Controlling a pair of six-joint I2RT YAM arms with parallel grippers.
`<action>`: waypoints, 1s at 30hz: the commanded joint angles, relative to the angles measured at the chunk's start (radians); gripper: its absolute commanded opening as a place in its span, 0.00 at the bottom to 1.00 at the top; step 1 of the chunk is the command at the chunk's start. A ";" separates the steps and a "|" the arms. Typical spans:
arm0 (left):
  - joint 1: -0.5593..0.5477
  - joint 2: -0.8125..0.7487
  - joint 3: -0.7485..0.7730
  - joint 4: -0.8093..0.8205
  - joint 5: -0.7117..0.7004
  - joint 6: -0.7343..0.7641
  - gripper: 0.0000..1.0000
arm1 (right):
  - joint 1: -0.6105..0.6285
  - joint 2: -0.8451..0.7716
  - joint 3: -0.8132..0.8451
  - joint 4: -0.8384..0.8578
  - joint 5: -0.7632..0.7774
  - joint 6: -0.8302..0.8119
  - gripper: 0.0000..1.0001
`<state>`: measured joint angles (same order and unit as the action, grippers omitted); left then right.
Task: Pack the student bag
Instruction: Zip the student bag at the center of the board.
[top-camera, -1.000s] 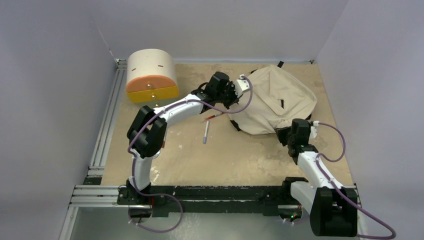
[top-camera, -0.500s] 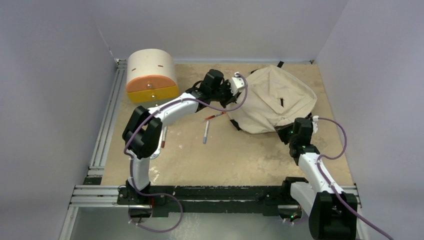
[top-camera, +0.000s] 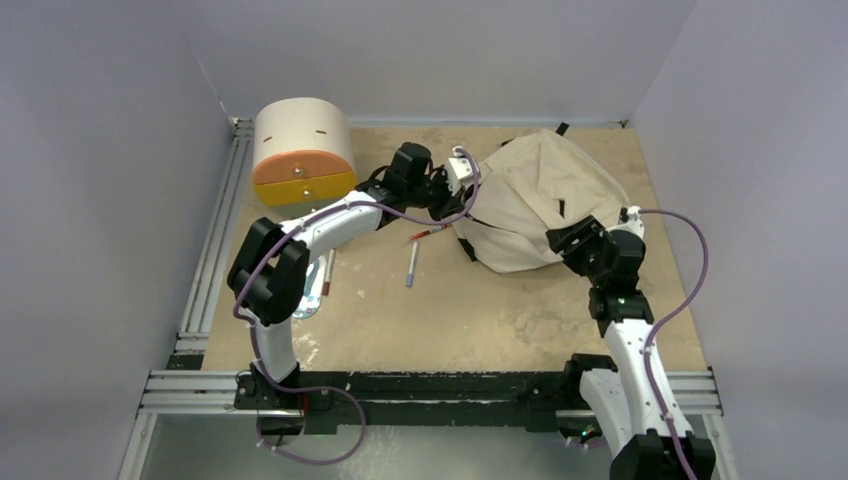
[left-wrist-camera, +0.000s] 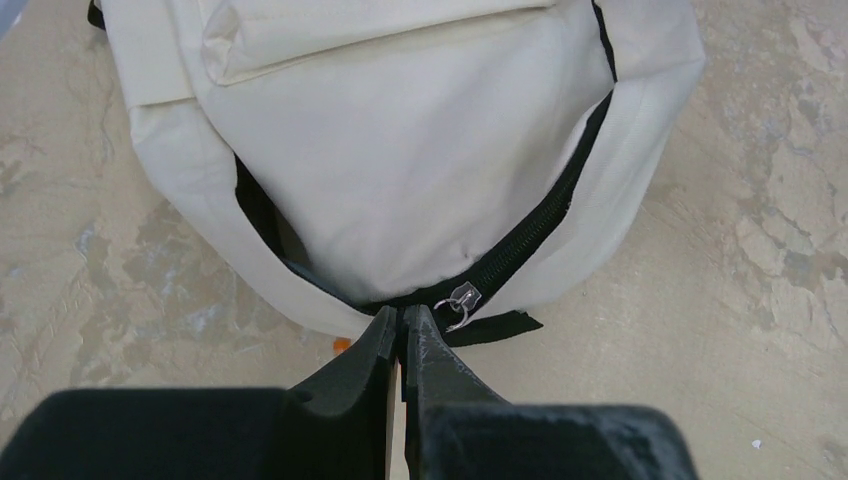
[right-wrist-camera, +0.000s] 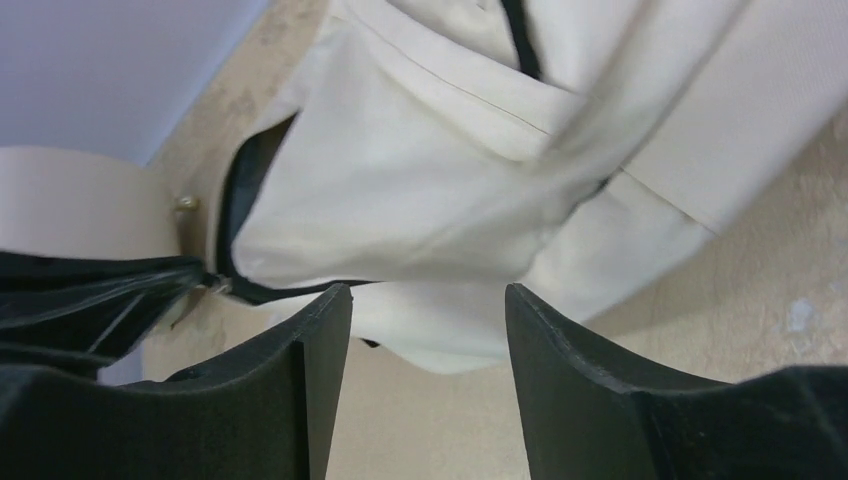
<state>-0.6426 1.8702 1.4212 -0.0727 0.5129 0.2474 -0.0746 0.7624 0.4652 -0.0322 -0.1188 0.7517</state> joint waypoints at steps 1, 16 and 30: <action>0.005 -0.070 -0.010 0.058 -0.078 -0.047 0.00 | -0.005 -0.064 0.060 0.055 -0.092 -0.094 0.62; 0.014 -0.078 0.032 0.109 -0.172 -0.066 0.00 | 0.185 0.177 0.132 0.288 -0.264 -0.250 0.88; 0.018 -0.004 0.125 0.019 -0.189 -0.107 0.00 | 0.439 0.438 0.264 0.475 -0.038 -0.539 0.83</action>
<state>-0.6399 1.8668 1.4849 -0.0700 0.3294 0.1566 0.2955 1.1618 0.6624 0.3424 -0.2470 0.3447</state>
